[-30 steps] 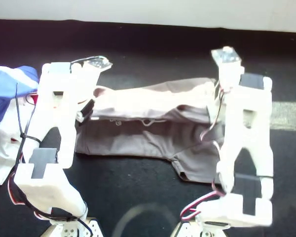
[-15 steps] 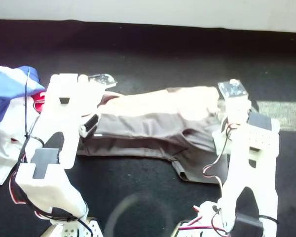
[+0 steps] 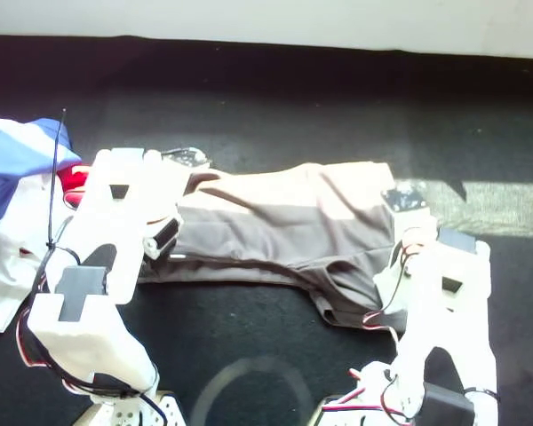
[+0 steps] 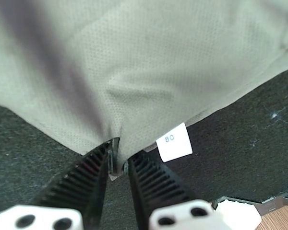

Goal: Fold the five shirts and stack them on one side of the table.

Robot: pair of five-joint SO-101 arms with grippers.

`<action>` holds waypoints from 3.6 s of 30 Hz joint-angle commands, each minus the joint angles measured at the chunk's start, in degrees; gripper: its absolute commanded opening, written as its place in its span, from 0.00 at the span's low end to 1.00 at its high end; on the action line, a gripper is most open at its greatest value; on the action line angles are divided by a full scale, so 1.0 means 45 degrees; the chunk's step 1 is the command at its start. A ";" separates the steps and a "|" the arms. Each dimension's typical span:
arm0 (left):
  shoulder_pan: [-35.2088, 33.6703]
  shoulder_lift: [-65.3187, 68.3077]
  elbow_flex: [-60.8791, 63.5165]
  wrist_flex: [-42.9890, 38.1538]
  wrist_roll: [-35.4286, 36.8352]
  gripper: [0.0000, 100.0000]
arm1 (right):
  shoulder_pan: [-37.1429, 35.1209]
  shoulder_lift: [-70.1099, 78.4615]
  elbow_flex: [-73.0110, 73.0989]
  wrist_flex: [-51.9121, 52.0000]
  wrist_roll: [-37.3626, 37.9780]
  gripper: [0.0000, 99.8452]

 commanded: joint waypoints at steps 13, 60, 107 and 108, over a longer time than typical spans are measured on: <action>0.0127 -0.0205 -0.0068 0.0332 -0.0117 0.01 | 0.0225 -0.0498 -0.0068 0.0713 0.1016 0.01; 0.0498 0.2960 -0.7375 -0.1192 0.3516 0.01 | -0.2530 -0.0498 -0.6886 0.3175 -0.3712 0.01; 0.0557 0.4718 -0.7473 -0.0996 0.3516 0.01 | -0.1788 -0.4269 -0.4523 0.5578 0.1758 0.26; 0.0557 0.4718 -0.7473 -0.0996 0.3516 0.01 | -0.1788 -0.4171 -0.3956 0.5031 0.1348 0.26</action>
